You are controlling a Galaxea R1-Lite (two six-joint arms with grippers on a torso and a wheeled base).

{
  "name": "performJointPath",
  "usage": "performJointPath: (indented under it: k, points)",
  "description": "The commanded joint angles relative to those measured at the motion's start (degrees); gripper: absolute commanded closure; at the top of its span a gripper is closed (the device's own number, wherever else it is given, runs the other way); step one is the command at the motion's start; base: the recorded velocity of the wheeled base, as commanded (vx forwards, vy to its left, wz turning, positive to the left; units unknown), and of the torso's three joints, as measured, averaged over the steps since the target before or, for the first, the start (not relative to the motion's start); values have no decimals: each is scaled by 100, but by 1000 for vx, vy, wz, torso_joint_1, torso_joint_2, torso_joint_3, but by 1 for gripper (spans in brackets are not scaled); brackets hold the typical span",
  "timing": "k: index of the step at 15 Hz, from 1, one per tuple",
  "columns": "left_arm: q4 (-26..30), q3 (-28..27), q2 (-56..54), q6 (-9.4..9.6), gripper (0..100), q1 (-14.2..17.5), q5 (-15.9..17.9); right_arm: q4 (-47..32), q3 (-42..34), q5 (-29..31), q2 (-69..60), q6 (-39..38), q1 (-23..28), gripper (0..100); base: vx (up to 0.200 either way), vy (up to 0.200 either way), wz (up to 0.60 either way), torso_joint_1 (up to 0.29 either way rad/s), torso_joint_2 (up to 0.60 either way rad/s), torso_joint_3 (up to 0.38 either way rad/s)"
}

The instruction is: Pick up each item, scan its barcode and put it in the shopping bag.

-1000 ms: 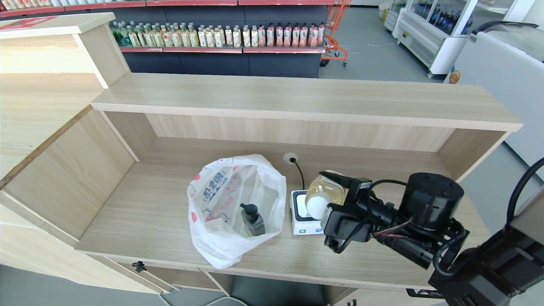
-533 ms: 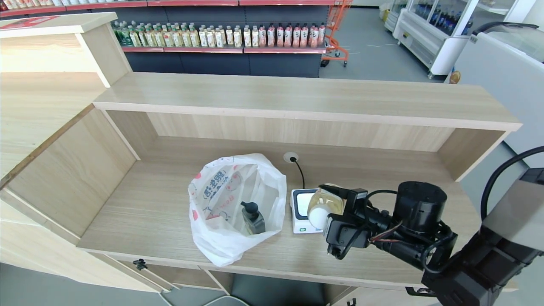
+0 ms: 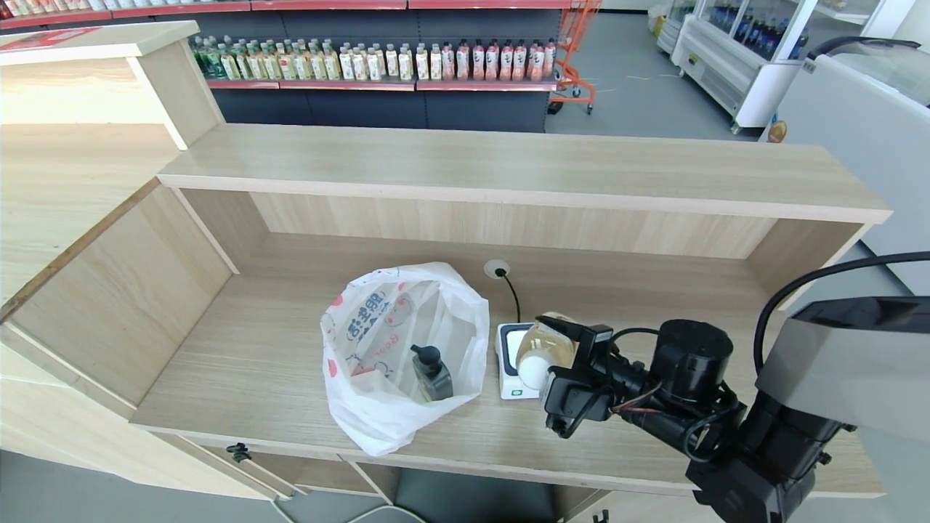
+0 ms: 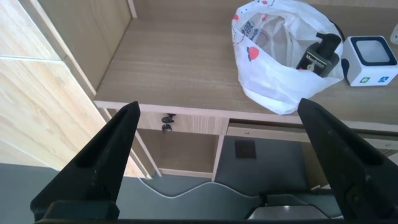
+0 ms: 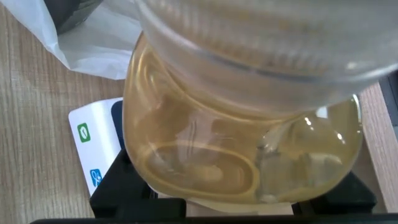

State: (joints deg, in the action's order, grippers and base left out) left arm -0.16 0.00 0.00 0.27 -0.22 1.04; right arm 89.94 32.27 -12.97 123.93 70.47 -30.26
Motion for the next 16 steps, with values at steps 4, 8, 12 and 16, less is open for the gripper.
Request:
performJointPath:
  k: [4, 8, 12, 16]
  points:
    - [-2, 0, 9, 0, 0, 4, 2, 6, 227, -83, 298, 1, 2, 100, 0, 0, 0, 0, 0, 0]
    - [-2, 0, 9, 0, 0, 4, 2, 6, 359, -100, 404, 1, 11, 100, 0, 0, 0, 0, 0, 0]
    - [-2, 0, 9, 0, 0, 4, 2, 6, 333, -21, 439, 28, 20, 100, 0, 0, 0, 0, 0, 0]
    - [-2, 0, 9, 0, 0, 4, 2, 6, 333, 401, 421, -34, 11, 100, 0, 0, 0, 0, 0, 0]
